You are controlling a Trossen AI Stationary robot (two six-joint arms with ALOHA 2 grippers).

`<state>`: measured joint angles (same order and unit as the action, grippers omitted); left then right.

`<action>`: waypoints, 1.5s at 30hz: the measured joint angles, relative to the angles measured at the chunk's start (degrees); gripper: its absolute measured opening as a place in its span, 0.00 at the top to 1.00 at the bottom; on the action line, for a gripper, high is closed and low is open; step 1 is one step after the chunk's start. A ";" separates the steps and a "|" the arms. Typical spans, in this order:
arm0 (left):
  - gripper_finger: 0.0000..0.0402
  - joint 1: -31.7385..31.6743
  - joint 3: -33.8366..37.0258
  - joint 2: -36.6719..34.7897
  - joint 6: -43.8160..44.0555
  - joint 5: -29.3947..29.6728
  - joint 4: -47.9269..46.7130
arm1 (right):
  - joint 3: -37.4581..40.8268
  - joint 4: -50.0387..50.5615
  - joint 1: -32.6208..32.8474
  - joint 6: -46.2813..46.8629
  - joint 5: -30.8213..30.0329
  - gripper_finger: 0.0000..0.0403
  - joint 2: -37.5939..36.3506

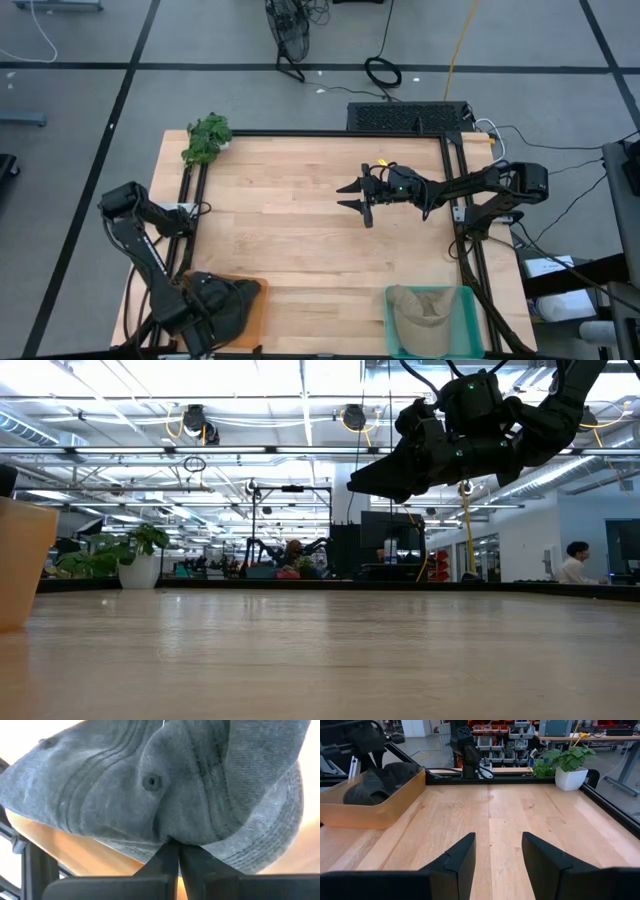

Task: Pick & Place hat
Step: Put the black cap into the orange bin, then return to Home Position

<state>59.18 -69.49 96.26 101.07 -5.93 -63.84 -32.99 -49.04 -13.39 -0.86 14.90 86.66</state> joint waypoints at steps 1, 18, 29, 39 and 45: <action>0.95 0.00 0.43 0.00 0.07 -0.03 0.46 | -0.01 0.00 0.01 0.00 0.00 0.65 0.02; 0.98 0.07 2.42 0.03 -0.29 1.47 2.10 | 0.00 0.00 -0.02 0.00 0.00 0.65 0.01; 0.89 -1.14 2.55 -2.26 -0.91 1.06 1.02 | 0.00 -0.10 0.00 -0.02 0.00 0.65 0.00; 0.99 -3.28 -4.40 -9.03 -1.66 10.16 -6.99 | 0.00 -1.27 -0.01 0.21 0.01 0.65 0.02; 0.95 -3.30 -9.51 -9.23 -3.71 21.95 -14.80 | 0.00 -0.64 0.11 3.68 0.24 0.65 0.02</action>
<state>55.88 -78.99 87.02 97.36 16.02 -78.64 -32.99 -49.67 -13.28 2.82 15.14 86.67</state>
